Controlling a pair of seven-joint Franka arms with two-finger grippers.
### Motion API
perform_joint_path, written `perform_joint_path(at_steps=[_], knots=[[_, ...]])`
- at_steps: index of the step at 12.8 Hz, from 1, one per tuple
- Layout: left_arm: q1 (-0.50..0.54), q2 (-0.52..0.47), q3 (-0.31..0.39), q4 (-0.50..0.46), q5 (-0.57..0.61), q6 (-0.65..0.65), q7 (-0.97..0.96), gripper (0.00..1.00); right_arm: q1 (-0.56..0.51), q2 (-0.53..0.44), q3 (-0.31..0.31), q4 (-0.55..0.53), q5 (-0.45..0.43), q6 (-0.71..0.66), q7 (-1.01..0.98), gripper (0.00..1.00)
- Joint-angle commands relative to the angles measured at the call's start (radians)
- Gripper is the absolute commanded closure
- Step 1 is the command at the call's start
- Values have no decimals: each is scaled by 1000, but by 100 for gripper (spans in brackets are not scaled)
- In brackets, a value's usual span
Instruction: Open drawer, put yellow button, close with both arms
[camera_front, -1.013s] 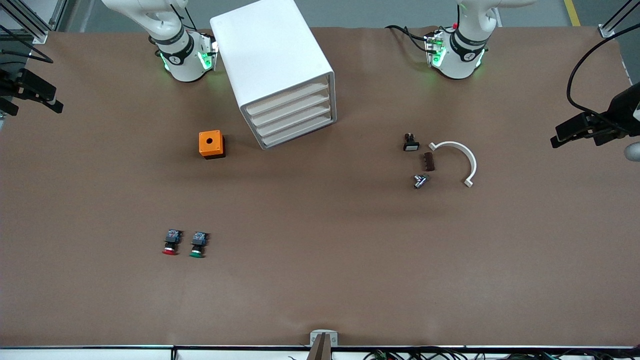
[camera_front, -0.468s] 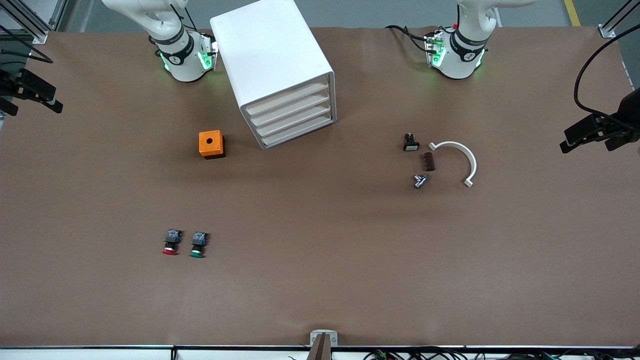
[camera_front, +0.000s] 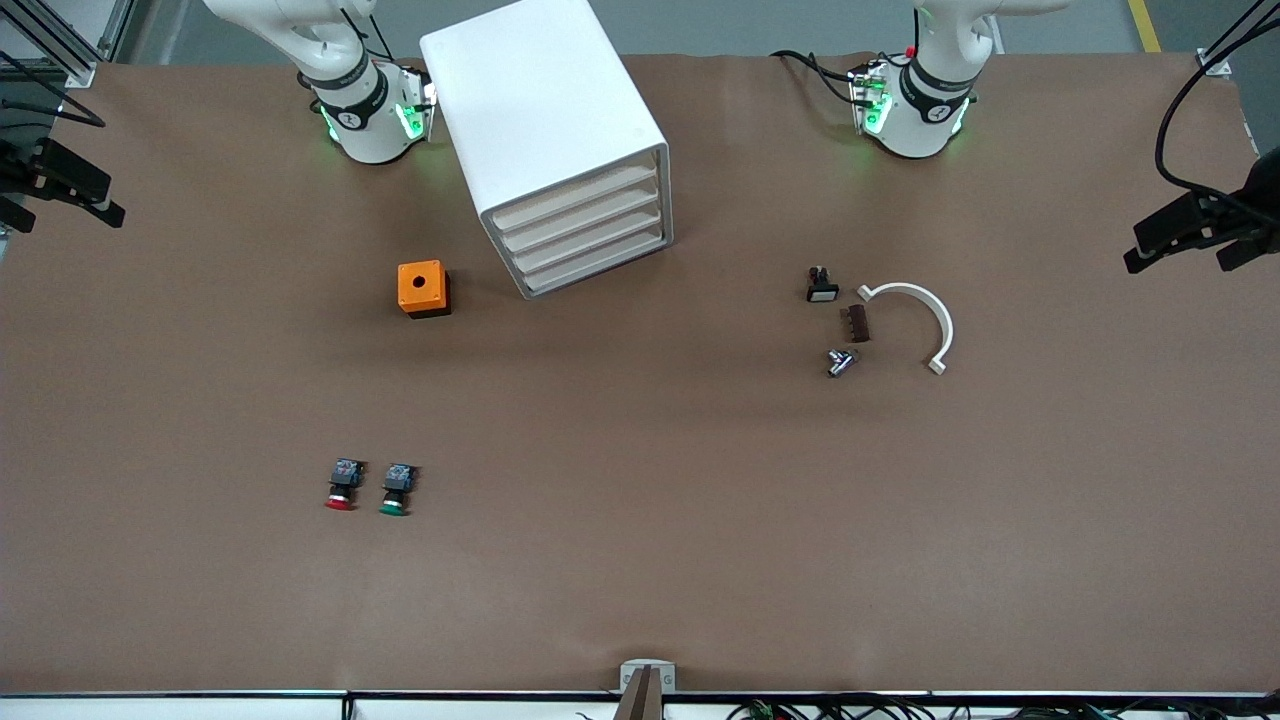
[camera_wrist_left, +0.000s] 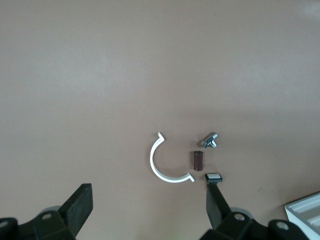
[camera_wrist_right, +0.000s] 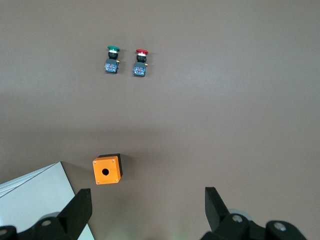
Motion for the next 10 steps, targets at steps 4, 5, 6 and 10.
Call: perform_joint_path(at_steps=[4, 5, 6, 10], knots=[[-6, -2, 1, -19, 24, 20, 17, 0, -20, -26, 10, -25, 0, 15, -18, 0], [-6, -5, 1, -28, 24, 24, 16, 0, -20, -26, 10, -25, 0, 15, -18, 0], [-4, -15, 2, -52, 24, 32, 17, 0, -21, -26, 9, -25, -1, 16, -18, 0], [-6, -77, -10, -146, 38, 98, 2, 0, -20, -24, 9, -27, -7, 33, -18, 0]])
